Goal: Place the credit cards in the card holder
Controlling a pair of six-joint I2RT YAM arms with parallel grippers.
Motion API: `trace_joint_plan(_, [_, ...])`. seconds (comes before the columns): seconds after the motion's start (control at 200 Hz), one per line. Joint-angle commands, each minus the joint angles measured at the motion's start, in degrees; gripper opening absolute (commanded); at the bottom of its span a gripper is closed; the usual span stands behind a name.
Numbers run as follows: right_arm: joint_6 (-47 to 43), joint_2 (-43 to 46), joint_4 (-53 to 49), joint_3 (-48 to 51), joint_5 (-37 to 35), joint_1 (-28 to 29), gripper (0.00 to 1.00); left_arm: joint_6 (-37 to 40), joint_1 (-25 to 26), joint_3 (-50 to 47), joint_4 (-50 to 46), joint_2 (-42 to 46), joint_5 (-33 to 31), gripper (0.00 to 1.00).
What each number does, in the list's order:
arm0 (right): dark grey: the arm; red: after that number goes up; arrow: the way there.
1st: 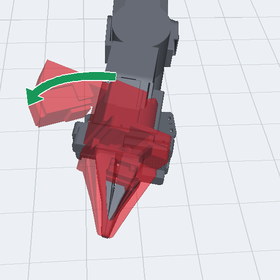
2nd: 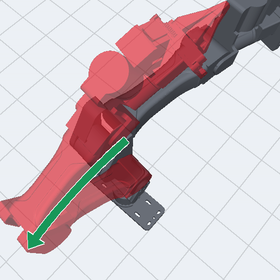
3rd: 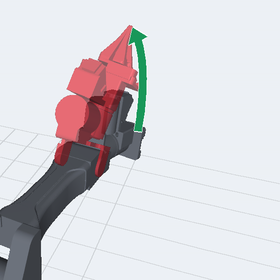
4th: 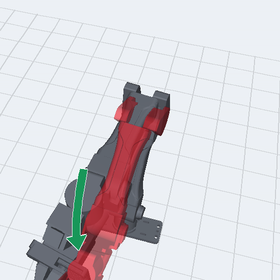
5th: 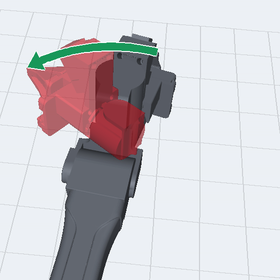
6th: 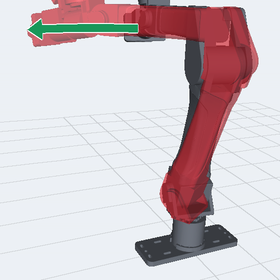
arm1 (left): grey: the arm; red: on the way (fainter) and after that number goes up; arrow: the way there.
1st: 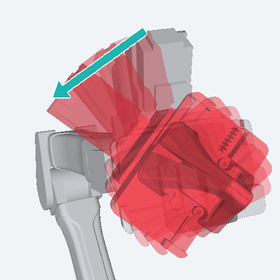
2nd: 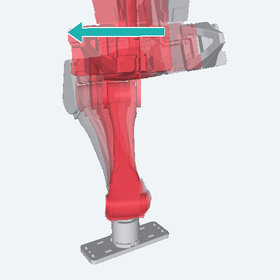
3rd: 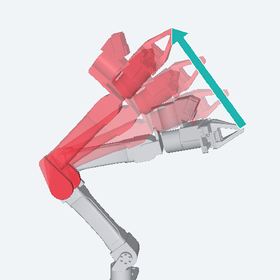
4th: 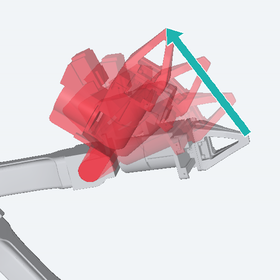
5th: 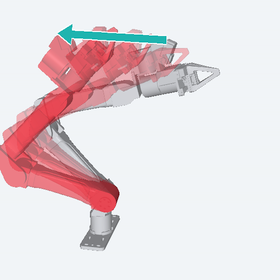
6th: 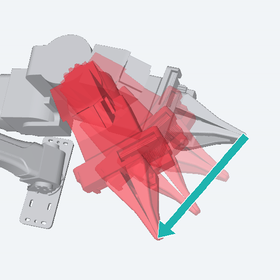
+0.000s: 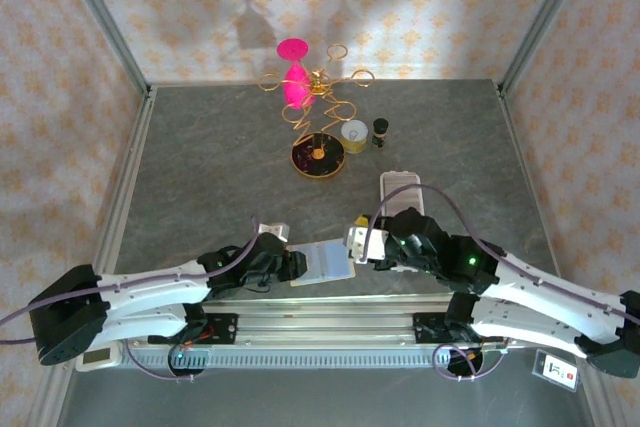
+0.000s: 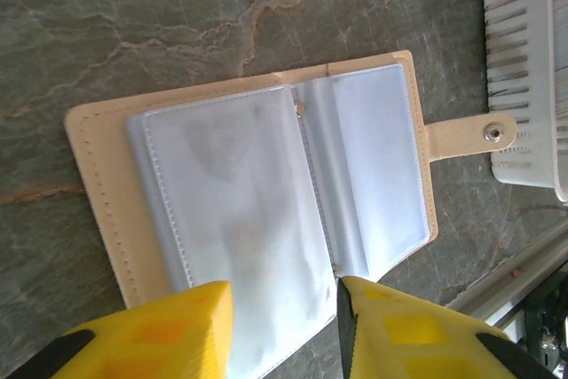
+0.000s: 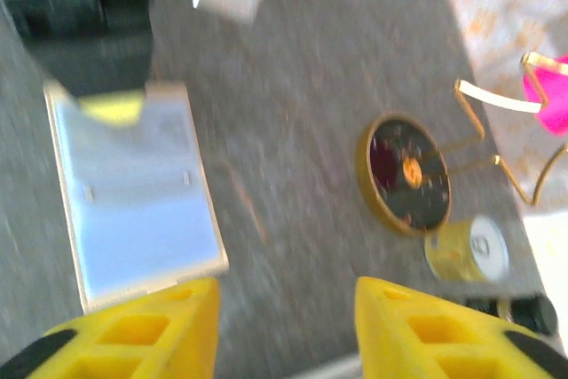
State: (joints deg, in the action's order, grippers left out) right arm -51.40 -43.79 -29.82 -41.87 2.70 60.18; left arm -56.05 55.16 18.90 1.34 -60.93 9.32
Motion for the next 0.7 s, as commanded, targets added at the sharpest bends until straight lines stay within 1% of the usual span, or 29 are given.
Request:
trace_joint_plan(0.0, [-9.3,2.66,-12.05,2.67,-1.83,-3.67,0.53,0.54,0.49,1.67,2.52,-1.96,0.96,0.35])
trace_joint_plan(0.05, [-10.59,3.16,-12.56,4.34,-2.18,-5.59,0.54,0.84,0.58,1.68,2.31,-2.63,0.77,0.34])
trace_joint_plan(0.12, [-12.47,3.7,-12.33,6.45,-1.99,-8.71,0.58,1.12,0.56,1.96,0.94,-3.2,-0.69,0.33])
trace_joint_plan(0.215, [-15.67,3.4,-11.47,8.72,-0.75,-13.13,0.59,1.79,0.56,1.85,-0.34,-3.84,-1.88,0.32])
trace_joint_plan(0.435, [-24.04,-0.17,-5.38,12.65,0.11,-22.3,0.61,2.0,0.53,1.76,-3.01,-5.69,-5.33,0.3])
trace_joint_plan(0.551, [-26.21,-2.92,-3.09,12.25,1.51,-25.29,0.62,2.39,0.48,1.75,-3.64,-6.05,-6.53,0.3])
trace_joint_plan(0.696, [-28.63,-5.54,-2.21,13.05,1.37,-25.98,0.62,3.1,0.3,3.15,-6.33,-5.25,-8.43,0.3])
